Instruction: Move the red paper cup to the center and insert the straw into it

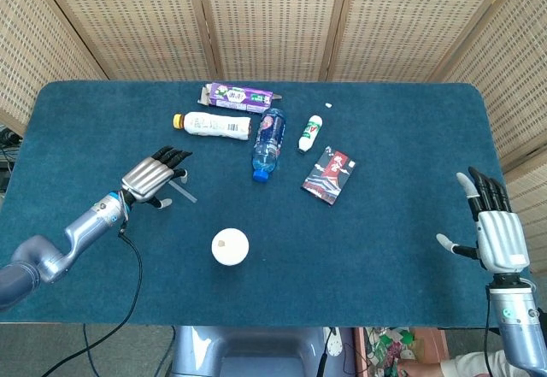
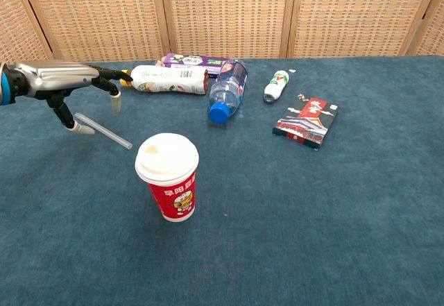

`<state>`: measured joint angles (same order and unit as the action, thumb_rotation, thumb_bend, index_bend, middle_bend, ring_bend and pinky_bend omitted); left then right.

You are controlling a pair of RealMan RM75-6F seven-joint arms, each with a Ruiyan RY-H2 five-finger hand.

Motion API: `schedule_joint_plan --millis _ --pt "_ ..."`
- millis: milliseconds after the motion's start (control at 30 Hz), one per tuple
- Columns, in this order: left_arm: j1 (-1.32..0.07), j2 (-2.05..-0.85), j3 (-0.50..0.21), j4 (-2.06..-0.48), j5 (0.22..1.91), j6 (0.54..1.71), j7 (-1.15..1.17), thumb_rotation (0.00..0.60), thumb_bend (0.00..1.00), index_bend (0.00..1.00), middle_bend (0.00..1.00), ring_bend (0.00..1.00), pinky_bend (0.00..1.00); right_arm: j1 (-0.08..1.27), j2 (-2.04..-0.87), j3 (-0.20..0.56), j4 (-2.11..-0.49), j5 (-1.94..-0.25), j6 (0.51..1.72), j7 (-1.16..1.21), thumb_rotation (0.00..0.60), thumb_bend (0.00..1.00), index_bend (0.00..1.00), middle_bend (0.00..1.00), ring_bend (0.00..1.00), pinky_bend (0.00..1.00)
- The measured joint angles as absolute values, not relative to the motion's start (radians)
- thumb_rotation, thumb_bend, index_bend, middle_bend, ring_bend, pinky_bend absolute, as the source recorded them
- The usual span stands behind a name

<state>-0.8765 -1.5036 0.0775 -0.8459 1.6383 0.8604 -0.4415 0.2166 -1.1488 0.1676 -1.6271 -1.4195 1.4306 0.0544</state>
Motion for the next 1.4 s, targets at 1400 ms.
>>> schedule_joint_plan --millis 1400 --pt "-0.926 -1.704 0.136 -0.556 1.670 0.782 -0.584 0.600 0.37 0.48 0.00 0.00 0.00 0.221 -1.152 0.173 -1.620 -1.401 1.408 0.066 0.600 0.00 0.00 0.00 0.00 0.00"
